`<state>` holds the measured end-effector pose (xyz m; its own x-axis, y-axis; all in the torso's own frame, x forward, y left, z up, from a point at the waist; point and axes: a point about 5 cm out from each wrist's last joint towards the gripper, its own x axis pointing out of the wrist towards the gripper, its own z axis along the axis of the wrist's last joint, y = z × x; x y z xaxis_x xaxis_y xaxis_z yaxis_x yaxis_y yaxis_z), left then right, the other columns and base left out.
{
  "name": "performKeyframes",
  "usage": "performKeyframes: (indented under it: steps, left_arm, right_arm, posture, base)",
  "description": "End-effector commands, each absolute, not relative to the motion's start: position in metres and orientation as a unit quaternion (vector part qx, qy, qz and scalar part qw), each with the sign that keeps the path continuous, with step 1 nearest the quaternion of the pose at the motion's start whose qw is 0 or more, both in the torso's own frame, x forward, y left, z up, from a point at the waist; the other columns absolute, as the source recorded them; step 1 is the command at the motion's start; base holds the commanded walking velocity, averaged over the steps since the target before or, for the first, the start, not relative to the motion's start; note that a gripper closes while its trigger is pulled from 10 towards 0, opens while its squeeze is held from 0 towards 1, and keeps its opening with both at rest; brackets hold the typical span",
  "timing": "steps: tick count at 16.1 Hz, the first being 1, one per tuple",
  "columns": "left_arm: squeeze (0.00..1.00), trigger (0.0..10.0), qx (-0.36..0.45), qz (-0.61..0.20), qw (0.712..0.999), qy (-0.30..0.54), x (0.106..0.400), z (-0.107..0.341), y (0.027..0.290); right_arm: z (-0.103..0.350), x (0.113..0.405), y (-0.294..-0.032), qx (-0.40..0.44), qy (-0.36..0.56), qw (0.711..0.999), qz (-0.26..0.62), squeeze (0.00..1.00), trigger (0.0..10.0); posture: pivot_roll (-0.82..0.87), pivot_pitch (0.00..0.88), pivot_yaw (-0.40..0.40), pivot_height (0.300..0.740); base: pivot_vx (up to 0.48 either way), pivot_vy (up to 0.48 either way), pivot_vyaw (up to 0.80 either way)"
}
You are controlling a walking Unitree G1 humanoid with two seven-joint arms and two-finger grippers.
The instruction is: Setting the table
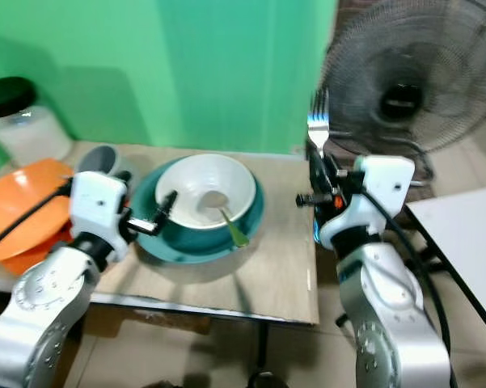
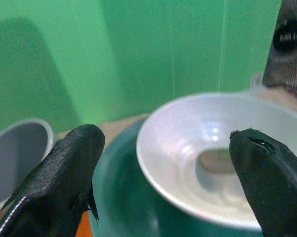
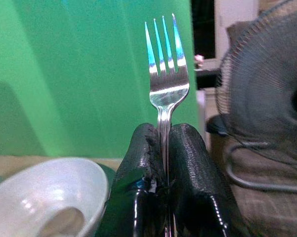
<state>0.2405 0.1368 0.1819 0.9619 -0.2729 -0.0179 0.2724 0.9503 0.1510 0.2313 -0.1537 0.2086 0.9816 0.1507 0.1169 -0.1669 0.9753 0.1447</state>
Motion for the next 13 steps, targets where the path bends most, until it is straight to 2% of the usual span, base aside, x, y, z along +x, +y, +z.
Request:
performKeyframes:
  steps: [1, 3, 6, 8, 13]
  left_arm:
    - [0.0, 10.0, 0.074, -0.121, 0.99, -0.008, 0.237, 0.185, 0.143]
    - [0.0, 10.0, 0.072, -0.106, 0.992, 0.004, 0.233, 0.181, 0.149]
    - [0.0, 10.0, 0.076, -0.114, 0.99, -0.03, 0.251, 0.195, 0.145]
    - [0.0, 10.0, 0.078, -0.113, 0.99, -0.024, 0.256, 0.194, 0.149]
    - [0.0, 10.0, 0.084, -0.095, 0.992, -0.013, 0.254, 0.182, 0.156]
  right_arm:
    - [0.212, 0.23, -0.149, 0.073, -0.066, 0.992, 0.081, 0.0, 10.0]
    - [0.212, 0.229, -0.148, 0.071, -0.063, 0.993, 0.076, 0.0, 10.0]
    - [0.219, 0.237, -0.158, 0.062, -0.077, 0.994, 0.047, 0.0, 10.0]
    - [0.217, 0.236, -0.157, 0.068, -0.073, 0.994, 0.038, 0.0, 10.0]
    - [0.199, 0.238, -0.154, 0.034, -0.04, 0.998, 0.024, 0.0, 10.0]
  posture:
    - [-0.1, 0.104, 0.027, 0.74]
    - [-0.1, 0.096, 0.017, 0.74]
    - [-0.13, 0.103, 0.034, 0.74]
    - [-0.13, 0.099, 0.054, 0.74]
    - [-0.14, 0.014, 0.025, 0.74]
  base:
    - [0.0, 0.0, -0.8]
    - [0.0, 0.0, -0.8]
    - [0.0, 0.0, -0.8]
    - [0.0, 0.0, -0.8]
    - [0.0, 0.0, -0.8]
